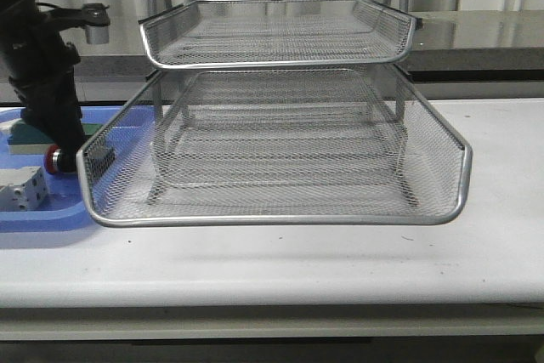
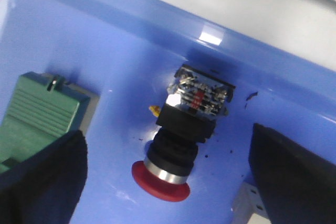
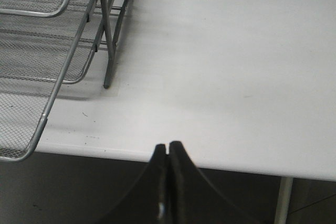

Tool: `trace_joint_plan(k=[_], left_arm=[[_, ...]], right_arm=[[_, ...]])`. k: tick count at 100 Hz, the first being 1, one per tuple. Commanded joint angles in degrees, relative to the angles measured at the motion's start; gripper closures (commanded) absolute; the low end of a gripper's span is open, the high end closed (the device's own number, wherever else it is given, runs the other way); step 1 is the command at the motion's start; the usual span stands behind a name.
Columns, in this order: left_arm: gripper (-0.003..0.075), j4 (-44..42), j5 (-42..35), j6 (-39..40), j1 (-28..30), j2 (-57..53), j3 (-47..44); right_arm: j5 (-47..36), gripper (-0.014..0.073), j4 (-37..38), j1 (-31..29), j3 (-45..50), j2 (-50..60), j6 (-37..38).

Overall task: Place button on rack with both arms
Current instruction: 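Grasp the red-capped push button with the left gripper and lift it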

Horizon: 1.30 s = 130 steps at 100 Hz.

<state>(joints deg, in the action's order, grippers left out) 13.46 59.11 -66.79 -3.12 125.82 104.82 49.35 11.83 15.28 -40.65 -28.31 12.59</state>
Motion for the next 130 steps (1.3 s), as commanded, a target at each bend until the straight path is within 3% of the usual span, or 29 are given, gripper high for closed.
trace_joint_plan(k=[1, 77, 84, 110, 130], left_arm=[[0.0125, 1.12, -0.44, -1.22, -0.29, -2.5, 1.88], [0.0148, 1.86, -2.03, -4.24, -0.29, 3.35, 2.45], [0.0216, 1.86, -1.88, -4.24, -0.29, 3.35, 3.12], [0.059, 1.86, 1.18, -4.24, -0.29, 3.25, 7.93], [0.0741, 1.86, 9.03, -3.57, -0.18, 3.15, 14.49]], right_arm=[[-3.36, 0.0701, 1.36, -0.32, -2.0, -0.1, -0.03], [-3.42, 0.0701, 1.36, -0.32, -2.0, -0.1, -0.03], [-3.42, 0.0701, 1.36, -0.32, -2.0, -0.1, -0.03], [-3.42, 0.0701, 1.36, -0.32, -2.0, -0.1, -0.03], [-3.42, 0.0701, 1.36, -0.32, -2.0, -0.1, -0.03]])
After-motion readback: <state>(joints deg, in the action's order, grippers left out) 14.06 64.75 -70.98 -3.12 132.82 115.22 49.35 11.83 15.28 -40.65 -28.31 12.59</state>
